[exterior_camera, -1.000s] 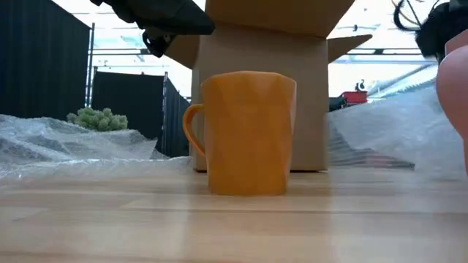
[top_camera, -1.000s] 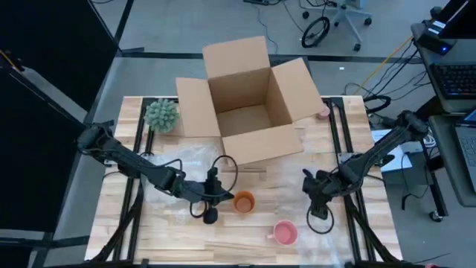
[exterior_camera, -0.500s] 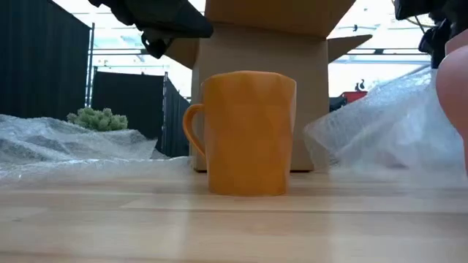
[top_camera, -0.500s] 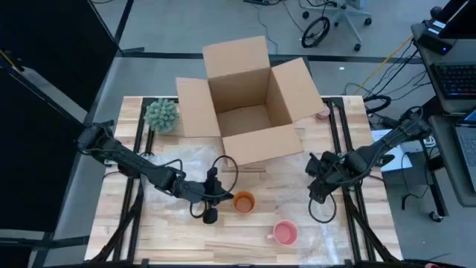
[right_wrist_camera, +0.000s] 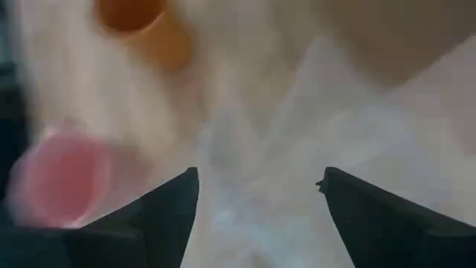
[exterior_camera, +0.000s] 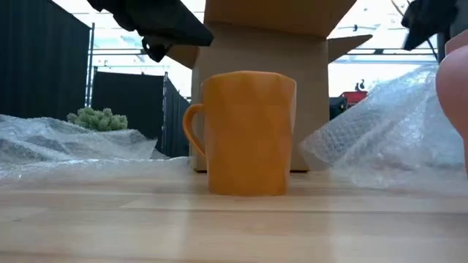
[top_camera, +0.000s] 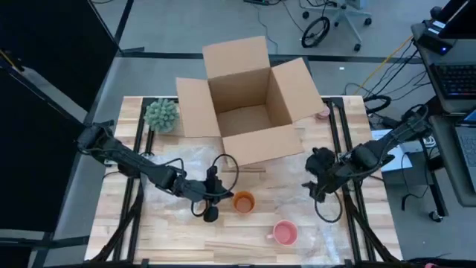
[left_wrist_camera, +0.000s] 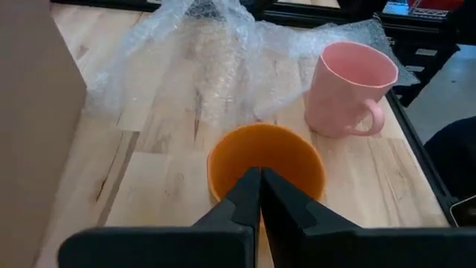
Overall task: Wrap mug
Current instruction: Prepare the right bubble wrap
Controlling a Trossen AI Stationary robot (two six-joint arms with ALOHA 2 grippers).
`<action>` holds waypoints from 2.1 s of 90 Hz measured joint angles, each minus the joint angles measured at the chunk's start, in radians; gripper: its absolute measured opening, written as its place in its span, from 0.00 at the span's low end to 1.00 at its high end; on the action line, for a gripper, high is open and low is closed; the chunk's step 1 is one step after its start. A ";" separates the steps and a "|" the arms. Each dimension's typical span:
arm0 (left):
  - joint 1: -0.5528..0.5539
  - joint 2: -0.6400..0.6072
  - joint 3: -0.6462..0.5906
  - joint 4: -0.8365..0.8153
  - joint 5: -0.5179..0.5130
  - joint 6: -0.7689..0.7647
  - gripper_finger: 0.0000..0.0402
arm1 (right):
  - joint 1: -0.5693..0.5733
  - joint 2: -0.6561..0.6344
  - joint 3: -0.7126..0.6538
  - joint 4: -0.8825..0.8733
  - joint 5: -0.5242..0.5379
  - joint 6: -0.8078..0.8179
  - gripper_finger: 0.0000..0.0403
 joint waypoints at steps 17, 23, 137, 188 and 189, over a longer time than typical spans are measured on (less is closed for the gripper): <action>0.004 0.000 0.000 0.000 0.000 -0.009 0.00 | -0.116 -0.002 -0.160 -0.034 -0.045 0.131 0.67; 0.004 0.000 0.000 0.001 0.000 -0.007 0.00 | -0.158 -0.003 -0.239 0.008 -0.066 0.156 0.67; 0.017 0.000 0.000 0.011 -0.053 -0.003 0.00 | -0.478 -0.127 -0.423 0.230 -0.095 -0.020 0.67; 0.107 0.000 0.000 0.028 -0.081 -0.002 0.00 | -0.377 -0.028 -0.423 0.480 0.313 -0.119 0.67; 0.109 0.000 0.000 0.028 -0.087 -0.001 0.00 | -0.379 -0.023 -0.423 0.487 0.320 -0.126 0.67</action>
